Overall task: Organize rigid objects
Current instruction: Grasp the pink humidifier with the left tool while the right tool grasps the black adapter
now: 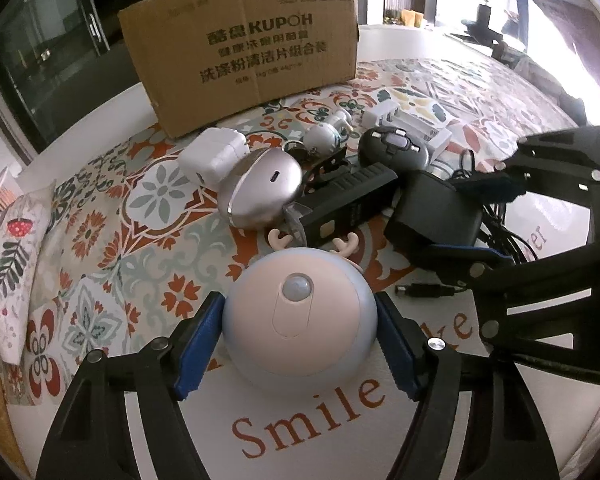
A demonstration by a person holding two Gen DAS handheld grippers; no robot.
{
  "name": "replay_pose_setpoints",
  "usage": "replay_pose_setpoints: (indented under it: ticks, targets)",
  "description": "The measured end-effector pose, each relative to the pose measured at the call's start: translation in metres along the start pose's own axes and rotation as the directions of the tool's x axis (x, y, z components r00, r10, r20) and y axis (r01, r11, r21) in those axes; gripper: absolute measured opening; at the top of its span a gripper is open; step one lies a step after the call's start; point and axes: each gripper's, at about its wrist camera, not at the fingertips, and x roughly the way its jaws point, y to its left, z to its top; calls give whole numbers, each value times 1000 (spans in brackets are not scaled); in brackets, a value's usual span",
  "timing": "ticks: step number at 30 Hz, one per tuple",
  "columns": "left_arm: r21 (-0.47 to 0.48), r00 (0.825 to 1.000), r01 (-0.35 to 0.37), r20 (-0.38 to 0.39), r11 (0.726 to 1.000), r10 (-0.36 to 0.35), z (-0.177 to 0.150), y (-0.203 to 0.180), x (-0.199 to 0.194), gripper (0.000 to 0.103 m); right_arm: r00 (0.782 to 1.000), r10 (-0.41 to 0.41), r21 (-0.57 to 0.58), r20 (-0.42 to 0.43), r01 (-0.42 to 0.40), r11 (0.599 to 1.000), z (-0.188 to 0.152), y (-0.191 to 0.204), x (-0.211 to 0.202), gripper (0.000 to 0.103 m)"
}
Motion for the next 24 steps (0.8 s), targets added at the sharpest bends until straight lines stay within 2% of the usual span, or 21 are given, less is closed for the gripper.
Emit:
replay_pose_setpoints:
  ticks: [12, 18, 24]
  targets:
    - [-98, 995, -56, 75, 994, 63, 13, 5, -38, 74, 999, -17, 116, 50, 11, 993, 0, -14, -34, 43]
    - [-143, 985, -77, 140, 987, 97, 30, 12, -64, 74, 992, -44, 158, 120, 24, 987, 9, -20, -62, 43]
    - [-203, 970, -89, 207, 975, 132, 47, 23, -92, 74, 975, -74, 220, 208, 27, 975, 23, -28, -90, 43]
